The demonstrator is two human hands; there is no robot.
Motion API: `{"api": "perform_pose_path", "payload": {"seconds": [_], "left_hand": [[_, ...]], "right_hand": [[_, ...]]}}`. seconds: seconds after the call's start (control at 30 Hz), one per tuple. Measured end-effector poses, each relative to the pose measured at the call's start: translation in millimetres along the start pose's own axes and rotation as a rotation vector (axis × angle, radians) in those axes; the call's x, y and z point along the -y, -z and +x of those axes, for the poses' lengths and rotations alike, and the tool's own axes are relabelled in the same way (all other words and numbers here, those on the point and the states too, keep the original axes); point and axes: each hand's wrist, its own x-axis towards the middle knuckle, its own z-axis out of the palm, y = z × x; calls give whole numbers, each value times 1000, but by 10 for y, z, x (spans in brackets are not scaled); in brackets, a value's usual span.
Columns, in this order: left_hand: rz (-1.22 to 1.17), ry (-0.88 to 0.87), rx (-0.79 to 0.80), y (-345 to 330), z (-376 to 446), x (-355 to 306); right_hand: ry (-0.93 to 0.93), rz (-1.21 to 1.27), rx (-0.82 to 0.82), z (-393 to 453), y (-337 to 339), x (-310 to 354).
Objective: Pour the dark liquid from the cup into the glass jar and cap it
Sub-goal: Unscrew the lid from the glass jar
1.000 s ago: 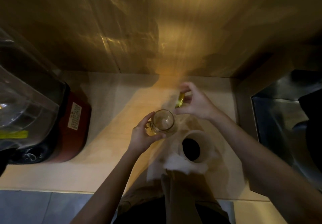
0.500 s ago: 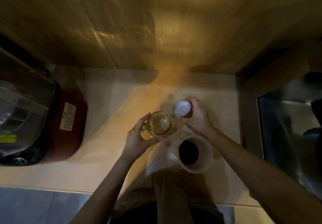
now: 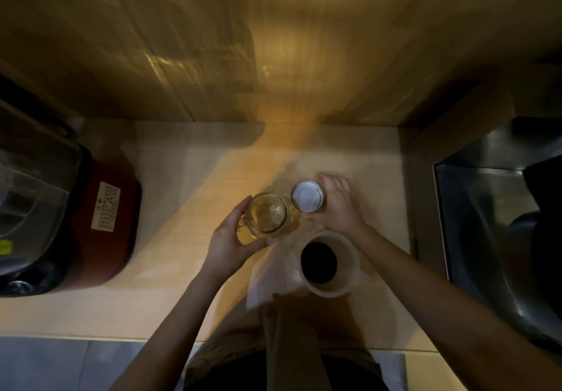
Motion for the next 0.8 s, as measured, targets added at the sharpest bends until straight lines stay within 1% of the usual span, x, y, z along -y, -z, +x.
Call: {"api": "perform_pose_path", "payload": {"seconds": [0.07,0.1,0.2,0.27,0.4,0.47,0.6,0.67,0.8], "left_hand": [[13,-6,17,-3,-11,-9],[20,-1,29,-5,-22,-11],[-4,59,38,-7,-66,10],[-26,88,30,10,-89,41],[-148,157,-4,38,-109,81],[-167,161,-28,35,-101,101],[-225,152,-73,9,-77,118],[-255,161,-93,-5,-57,123],[-249,162,-104,-38,-20,154]], "right_hand": [[-48,57,-25,-26,80,6],[-86,131,-41,-47,126,11],[-248,447,-59,-174,302,46],[-301,600,-72,-306,396,71],[-305,672,-89,-677,513,87],[-325,691,-113,-889,507,75],[-460,850,-238,-1289,336,100],[-482,919,-253,-1450,226,150],[-494,917,-316,-1610,63,206]]}}
